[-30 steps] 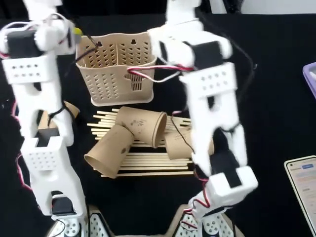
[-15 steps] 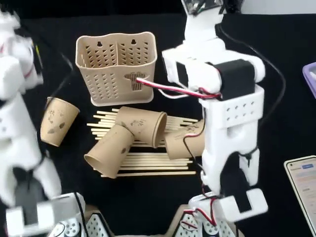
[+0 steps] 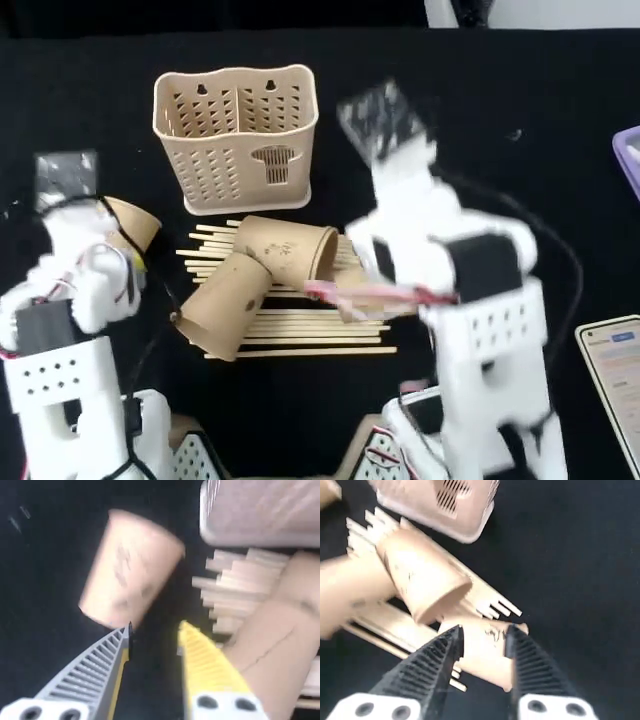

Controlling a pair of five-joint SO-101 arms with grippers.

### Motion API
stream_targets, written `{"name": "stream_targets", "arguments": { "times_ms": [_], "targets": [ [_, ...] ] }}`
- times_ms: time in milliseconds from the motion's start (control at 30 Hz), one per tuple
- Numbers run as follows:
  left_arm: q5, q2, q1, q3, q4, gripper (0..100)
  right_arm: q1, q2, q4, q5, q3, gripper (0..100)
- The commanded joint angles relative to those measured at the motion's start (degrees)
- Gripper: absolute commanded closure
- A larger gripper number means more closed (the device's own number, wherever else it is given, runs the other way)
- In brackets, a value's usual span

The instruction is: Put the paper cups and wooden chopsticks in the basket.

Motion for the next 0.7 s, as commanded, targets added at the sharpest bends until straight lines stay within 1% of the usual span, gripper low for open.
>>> {"name": "stream_targets", "arguments": {
  "times_ms": [0,133,233,300,433,533,600,667],
  "targets": [
    [-0.53,-1.67,-3.56,7.16,-1.58,82,0.97,-10.24,-4.92,3.43,15.78,81.5],
    [-0.35,-2.29,-11.12,6.9,-3.08,82,4.57,-17.36,-10.64,3.34,25.54,81.5],
    [-0.26,-2.11,-12.62,4.97,-2.9,82,7.03,-20.0,-12.66,3.34,29.49,81.5],
    [-0.26,-2.29,-11.03,4.35,-1.67,82,8.88,-20.26,-12.57,3.69,31.52,81.4],
    [0.0,-1.76,-3.21,5.76,-0.79,82,11.25,-20.26,-12.66,4.84,33.8,80.6],
    [2.29,-2.11,1.54,9.54,-3.96,82,11.25,-20.18,-12.4,5.8,34.07,73.4],
    [2.81,-2.2,1.98,11.65,-5.89,82,11.34,-20.18,-12.04,5.8,33.98,68.6],
    [2.81,-2.2,1.89,12.88,-6.24,82,11.34,-20.18,-12.31,5.71,33.98,67.8]
  ]
}}
